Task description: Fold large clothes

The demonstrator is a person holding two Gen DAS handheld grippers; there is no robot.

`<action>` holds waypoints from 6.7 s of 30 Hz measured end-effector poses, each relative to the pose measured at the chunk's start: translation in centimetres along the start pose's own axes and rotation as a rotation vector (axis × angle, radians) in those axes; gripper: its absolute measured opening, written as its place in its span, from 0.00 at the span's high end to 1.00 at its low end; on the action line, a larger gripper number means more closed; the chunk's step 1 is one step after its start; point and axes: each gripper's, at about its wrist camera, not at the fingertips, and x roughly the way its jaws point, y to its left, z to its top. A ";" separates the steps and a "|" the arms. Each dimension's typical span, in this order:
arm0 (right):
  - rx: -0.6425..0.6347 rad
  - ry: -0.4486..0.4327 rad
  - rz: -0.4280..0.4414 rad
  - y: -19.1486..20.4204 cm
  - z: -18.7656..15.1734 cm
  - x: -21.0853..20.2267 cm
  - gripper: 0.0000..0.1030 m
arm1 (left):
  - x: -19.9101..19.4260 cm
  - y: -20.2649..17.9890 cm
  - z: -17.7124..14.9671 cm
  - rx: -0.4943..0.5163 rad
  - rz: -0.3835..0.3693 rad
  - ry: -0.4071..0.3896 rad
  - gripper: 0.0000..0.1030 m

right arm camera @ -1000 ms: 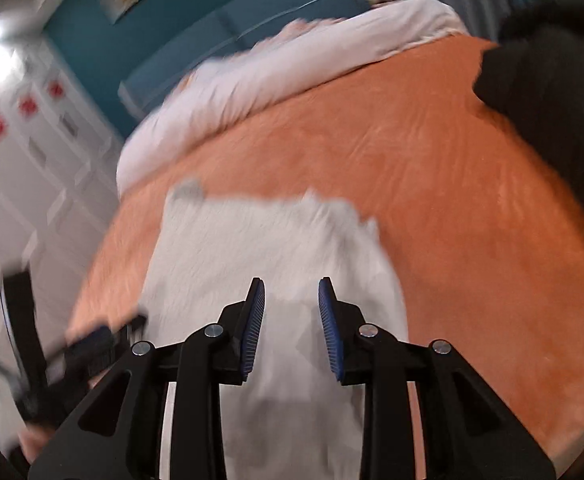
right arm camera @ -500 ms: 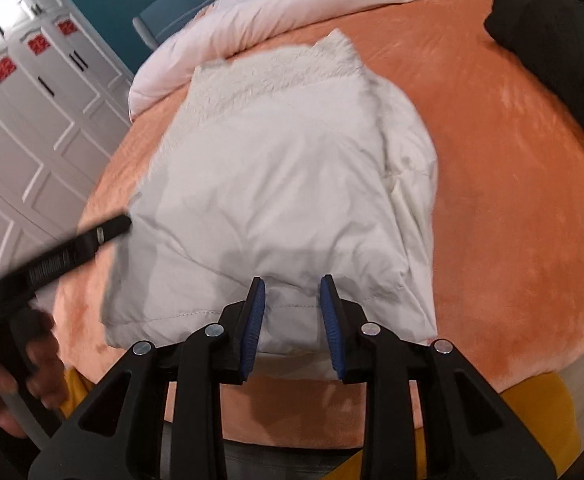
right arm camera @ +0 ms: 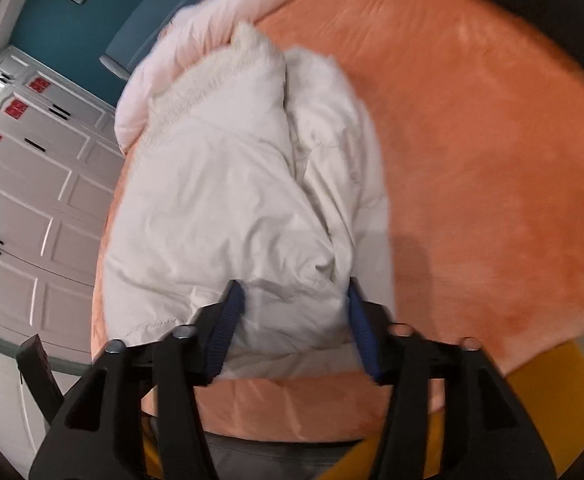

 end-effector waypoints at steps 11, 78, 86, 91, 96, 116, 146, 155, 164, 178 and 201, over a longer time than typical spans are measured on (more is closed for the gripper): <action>-0.175 -0.047 -0.061 2.1 -1.7 -3.1 0.99 | 0.4 1.8 0.4 -0.074 0.000 0.031 0.55; 0.081 -0.061 0.076 -2.9 7.1 2.6 0.33 | 2.7 8.3 12.6 -0.388 -0.283 -0.031 0.16; 0.155 0.002 0.235 -4.2 7.8 5.9 0.21 | 7.1 8.1 12.8 -0.488 -0.492 -0.002 0.10; 0.179 0.016 0.334 -4.5 7.9 7.4 0.25 | 7.6 7.3 13.0 -0.507 -0.545 0.005 0.08; 0.107 -0.025 0.371 -2.7 8.1 5.8 0.77 | 5.2 6.0 13.0 -0.427 -0.513 -0.064 0.28; -0.184 -0.015 0.328 17.9 11.3 15.8 0.73 | 3.6 22.8 15.6 -0.423 -0.287 -0.268 0.44; -0.386 -0.146 -0.043 26.0 16.3 23.0 0.97 | 5.9 18.8 20.2 -0.243 0.122 -0.316 0.29; -0.406 -0.154 -0.023 24.4 14.7 26.4 1.00 | 8.4 18.6 18.3 -0.294 0.137 -0.401 0.20; -0.390 -0.150 -0.007 23.5 14.6 27.3 1.00 | 9.8 18.1 18.1 -0.283 0.185 -0.418 0.17; -0.432 -0.056 0.000 24.6 5.2 15.3 0.90 | 0.7 16.0 12.9 -0.224 0.216 -0.324 0.17; -0.533 -0.054 -0.222 17.4 -5.1 10.8 0.69 | 2.4 13.7 1.3 -0.290 0.186 -0.133 0.16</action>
